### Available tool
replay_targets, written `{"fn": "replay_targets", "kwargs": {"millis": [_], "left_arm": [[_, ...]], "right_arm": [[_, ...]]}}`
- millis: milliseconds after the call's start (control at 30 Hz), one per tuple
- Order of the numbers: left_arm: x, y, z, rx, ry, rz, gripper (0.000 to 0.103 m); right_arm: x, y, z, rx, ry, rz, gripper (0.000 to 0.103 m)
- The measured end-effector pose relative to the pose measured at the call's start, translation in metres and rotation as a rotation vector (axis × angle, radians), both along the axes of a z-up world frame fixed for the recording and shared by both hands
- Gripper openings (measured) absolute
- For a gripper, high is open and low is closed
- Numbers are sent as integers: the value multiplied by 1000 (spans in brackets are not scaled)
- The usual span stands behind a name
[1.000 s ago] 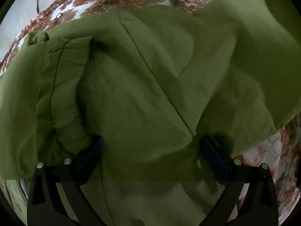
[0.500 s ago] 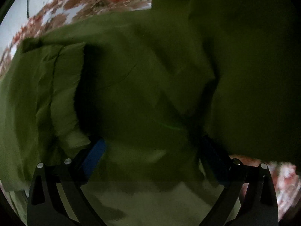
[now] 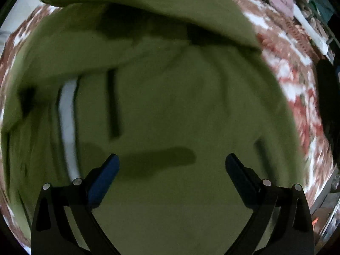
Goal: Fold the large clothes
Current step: 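Fold the sleeve over the jacket body with the right tool while the left tool grasps the jacket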
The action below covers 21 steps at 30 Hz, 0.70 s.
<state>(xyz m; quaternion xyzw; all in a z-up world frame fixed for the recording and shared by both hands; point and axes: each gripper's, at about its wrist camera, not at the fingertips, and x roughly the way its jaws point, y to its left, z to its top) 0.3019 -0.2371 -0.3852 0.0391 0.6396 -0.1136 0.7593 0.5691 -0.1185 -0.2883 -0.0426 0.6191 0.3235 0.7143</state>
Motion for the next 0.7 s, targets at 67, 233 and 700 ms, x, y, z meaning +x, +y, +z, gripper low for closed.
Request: {"fn": "replay_targets", "kwargs": {"millis": [67,233,700], "left_arm": [[-6,23,-2,-6,21,19,98],[-16,104,3,32,13,134,98],[99,212,74,-12,-204,239,98]], "right_arm": [[-11,22,-29,-39,10,37,5],[-30,49,-76,-104,62,72,39],[-15,-142,15,-137,-95,-283,91]]}}
